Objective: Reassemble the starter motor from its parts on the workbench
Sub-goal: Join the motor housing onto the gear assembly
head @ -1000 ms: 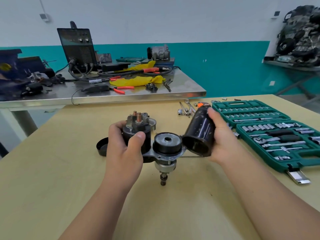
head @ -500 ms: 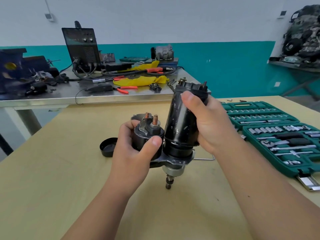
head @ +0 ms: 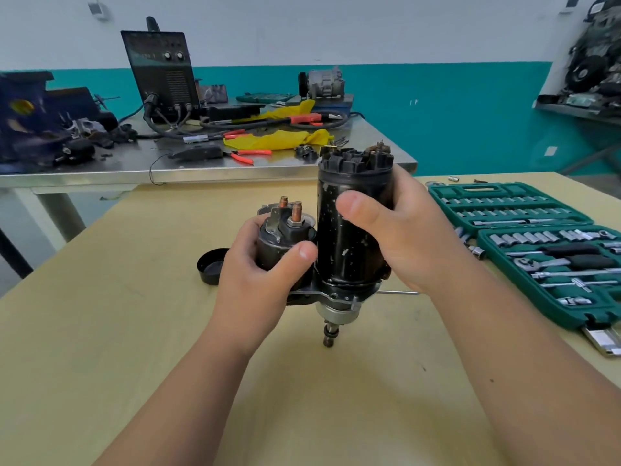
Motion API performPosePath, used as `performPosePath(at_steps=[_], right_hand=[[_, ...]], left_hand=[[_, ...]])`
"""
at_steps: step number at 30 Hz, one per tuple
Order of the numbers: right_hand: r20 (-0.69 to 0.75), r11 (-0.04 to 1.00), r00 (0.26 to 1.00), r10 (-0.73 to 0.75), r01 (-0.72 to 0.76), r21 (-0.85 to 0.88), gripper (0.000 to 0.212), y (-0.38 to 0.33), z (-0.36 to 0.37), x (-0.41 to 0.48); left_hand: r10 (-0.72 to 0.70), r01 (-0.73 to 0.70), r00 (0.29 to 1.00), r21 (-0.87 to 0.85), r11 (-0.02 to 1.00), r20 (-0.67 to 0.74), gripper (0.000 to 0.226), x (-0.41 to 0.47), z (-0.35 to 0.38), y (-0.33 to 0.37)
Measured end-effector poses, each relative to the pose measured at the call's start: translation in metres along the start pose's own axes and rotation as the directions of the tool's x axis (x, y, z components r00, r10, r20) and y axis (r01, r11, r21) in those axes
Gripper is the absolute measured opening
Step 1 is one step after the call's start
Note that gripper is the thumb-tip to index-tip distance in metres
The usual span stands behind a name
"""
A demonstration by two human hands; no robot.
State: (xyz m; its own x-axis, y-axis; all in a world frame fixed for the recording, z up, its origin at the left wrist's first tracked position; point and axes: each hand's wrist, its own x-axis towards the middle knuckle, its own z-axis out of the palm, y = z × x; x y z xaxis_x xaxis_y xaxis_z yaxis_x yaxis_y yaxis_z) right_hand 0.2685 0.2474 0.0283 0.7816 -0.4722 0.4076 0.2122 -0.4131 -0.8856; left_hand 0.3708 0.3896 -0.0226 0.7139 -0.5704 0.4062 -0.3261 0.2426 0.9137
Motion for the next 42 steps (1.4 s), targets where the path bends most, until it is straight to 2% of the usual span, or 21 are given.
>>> performPosePath(at_steps=[3,6,13,15,17,21,26,31,38,42], right_hand=[[0.048,0.986,0.997,-0.062,0.054,0.157,0.069,0.004,-0.003,-0.003],[0.113,0.972,0.99,-0.088,0.06,0.228,0.09,0.007,-0.003,-0.005],[0.18,0.963,0.978,-0.109,0.059,0.262,0.105,0.006,-0.005,-0.001],[0.214,0.964,0.971,-0.104,0.045,0.264,0.1,0.004,-0.005,0.001],[0.211,0.967,0.971,-0.112,0.058,0.249,0.085,0.004,-0.003,0.001],[0.116,0.964,0.984,-0.132,0.101,0.247,0.063,0.008,0.004,-0.006],[0.038,0.97,0.988,-0.152,0.142,0.197,0.046,0.007,0.006,-0.012],[-0.03,0.978,0.985,-0.167,0.17,0.124,0.047,0.009,0.011,-0.019],[0.094,0.956,0.988,-0.124,0.094,0.278,0.093,0.012,0.001,-0.013],[0.139,0.948,0.981,-0.137,0.089,0.305,0.094,0.015,-0.007,-0.014]], left_hand=[[0.052,-0.051,0.997,-0.008,0.999,0.06,0.034,-0.001,-0.002,0.002],[0.093,-0.091,0.993,-0.033,0.995,0.066,0.034,-0.001,0.0,0.003],[0.099,-0.095,0.992,-0.06,0.994,0.08,0.038,0.001,0.0,-0.002],[0.082,-0.077,0.994,-0.061,0.995,0.077,0.034,0.002,0.0,-0.003],[0.076,-0.07,0.995,-0.078,0.994,0.068,0.033,0.003,0.0,-0.003],[0.085,-0.085,0.996,-0.059,0.995,0.007,0.039,0.0,0.003,-0.002],[0.064,-0.065,0.998,-0.079,0.995,-0.01,0.045,-0.002,0.004,-0.002],[0.074,-0.077,0.996,-0.06,0.995,-0.04,0.042,-0.003,0.005,-0.001],[0.06,-0.058,0.998,-0.115,0.992,0.019,0.043,-0.001,0.001,-0.002],[0.097,-0.094,0.995,-0.089,0.992,0.037,0.047,-0.002,0.004,-0.001]])
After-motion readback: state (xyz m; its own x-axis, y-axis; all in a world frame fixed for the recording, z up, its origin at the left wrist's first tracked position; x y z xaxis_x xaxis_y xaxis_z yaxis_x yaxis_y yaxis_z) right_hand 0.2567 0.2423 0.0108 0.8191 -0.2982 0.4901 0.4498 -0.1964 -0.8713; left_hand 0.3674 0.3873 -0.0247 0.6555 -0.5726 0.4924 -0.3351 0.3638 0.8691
